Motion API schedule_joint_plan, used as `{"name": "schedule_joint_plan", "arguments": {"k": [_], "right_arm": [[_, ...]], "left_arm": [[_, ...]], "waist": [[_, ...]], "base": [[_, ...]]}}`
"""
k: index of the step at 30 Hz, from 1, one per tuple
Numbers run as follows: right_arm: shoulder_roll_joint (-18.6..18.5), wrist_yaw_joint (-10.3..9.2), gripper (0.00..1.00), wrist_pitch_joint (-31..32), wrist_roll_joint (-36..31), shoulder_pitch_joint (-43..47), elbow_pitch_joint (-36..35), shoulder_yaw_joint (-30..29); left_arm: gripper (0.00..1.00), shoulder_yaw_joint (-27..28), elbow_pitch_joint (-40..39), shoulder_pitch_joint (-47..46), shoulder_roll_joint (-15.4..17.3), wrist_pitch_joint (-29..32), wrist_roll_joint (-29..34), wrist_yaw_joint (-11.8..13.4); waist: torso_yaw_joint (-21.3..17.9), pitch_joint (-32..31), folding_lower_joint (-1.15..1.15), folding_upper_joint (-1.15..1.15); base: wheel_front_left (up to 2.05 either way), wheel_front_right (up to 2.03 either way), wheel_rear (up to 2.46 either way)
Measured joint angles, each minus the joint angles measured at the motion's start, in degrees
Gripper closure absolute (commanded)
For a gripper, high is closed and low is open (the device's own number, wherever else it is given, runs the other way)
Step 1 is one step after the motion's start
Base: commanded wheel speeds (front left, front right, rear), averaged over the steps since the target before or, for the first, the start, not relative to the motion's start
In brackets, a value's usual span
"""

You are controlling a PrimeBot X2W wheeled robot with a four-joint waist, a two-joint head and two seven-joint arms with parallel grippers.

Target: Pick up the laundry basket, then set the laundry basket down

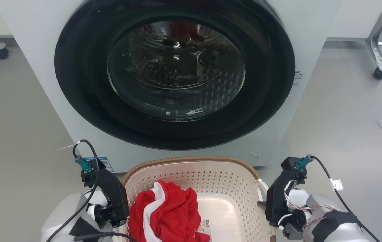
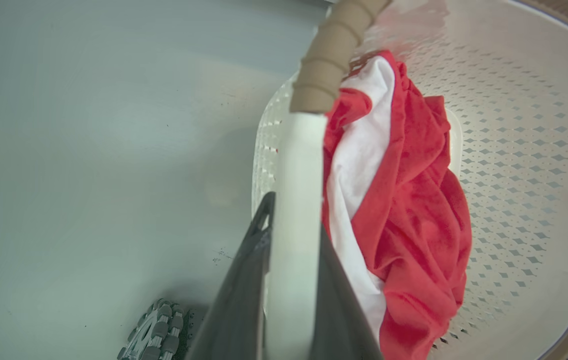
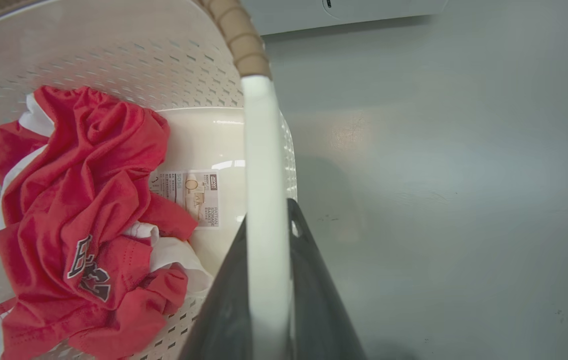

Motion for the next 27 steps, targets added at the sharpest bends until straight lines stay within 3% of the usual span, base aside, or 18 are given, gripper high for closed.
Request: {"name": "schedule_joint_plan", "arguments": {"k": [27], "right_arm": [[-0.07,-1.57,1.00,3.45,4.60,1.24,-0.04,2.83]], "left_arm": [[1.00,-0.11,0.11,2.19,0.12,0.92,-0.48,0.00]], "waist": [[-1.36,-2.11,0.01,0.01]], "base": [[0.00,0.00,0.00]]}}
